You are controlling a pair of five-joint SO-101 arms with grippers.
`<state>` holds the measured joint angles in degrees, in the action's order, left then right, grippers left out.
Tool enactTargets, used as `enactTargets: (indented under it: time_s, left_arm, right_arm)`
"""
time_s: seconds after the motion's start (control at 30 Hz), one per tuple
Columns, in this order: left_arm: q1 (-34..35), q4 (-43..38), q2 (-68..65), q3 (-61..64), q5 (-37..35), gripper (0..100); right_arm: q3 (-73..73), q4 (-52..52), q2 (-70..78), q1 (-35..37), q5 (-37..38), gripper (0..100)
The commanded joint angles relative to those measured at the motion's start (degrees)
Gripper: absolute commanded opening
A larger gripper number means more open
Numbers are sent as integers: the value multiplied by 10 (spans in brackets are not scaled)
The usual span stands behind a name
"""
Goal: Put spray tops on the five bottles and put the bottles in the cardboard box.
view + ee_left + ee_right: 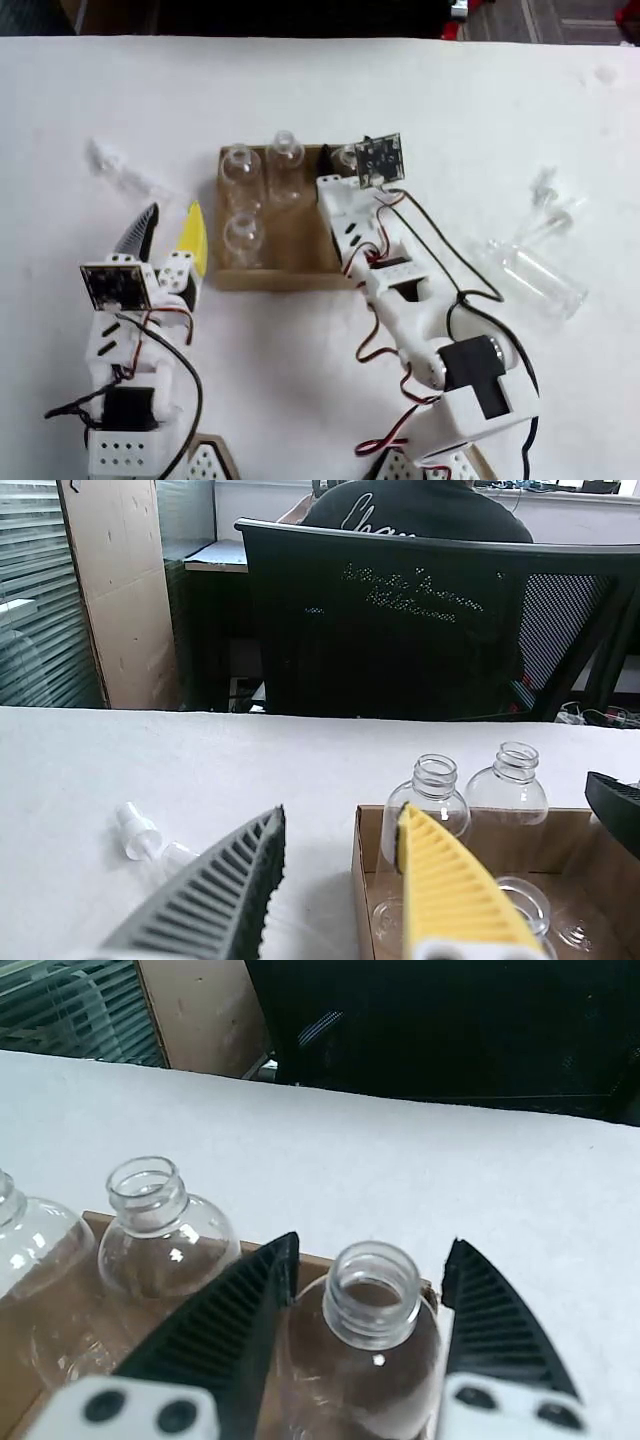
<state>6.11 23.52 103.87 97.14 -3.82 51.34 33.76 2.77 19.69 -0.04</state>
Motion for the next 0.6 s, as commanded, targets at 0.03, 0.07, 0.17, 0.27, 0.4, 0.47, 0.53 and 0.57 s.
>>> enactTargets:
  time_s: [0.03, 0.07, 0.17, 0.27, 0.4, 0.47, 0.53, 0.57]
  left_arm:
    - [-4, -14, 5, -2, 8, 176]
    - [-4, -14, 5, -2, 8, 176]
    - [-4, -14, 5, -2, 8, 176]
    - [-4, -14, 5, -2, 8, 176]
    - [-4, -14, 5, -2, 8, 176]
    - [-4, -14, 5, -2, 8, 176]
    - [-4, -14, 5, -2, 8, 176]
    - [-3, -14, 5, -2, 8, 176]
  right_arm:
    - [-9, 6, -11, 6, -1, 205]
    - [-9, 6, -15, 6, -1, 206]
    - [-9, -7, -36, 6, -1, 206]
    - [-14, -57, -69, 9, -1, 226]
    - [-42, -158, -106, 15, -4, 301]
    - [-62, -200, -119, 15, -4, 313]
    - [-76, -227, -131, 14, -4, 312]
    - [-81, -235, -138, 13, -4, 312]
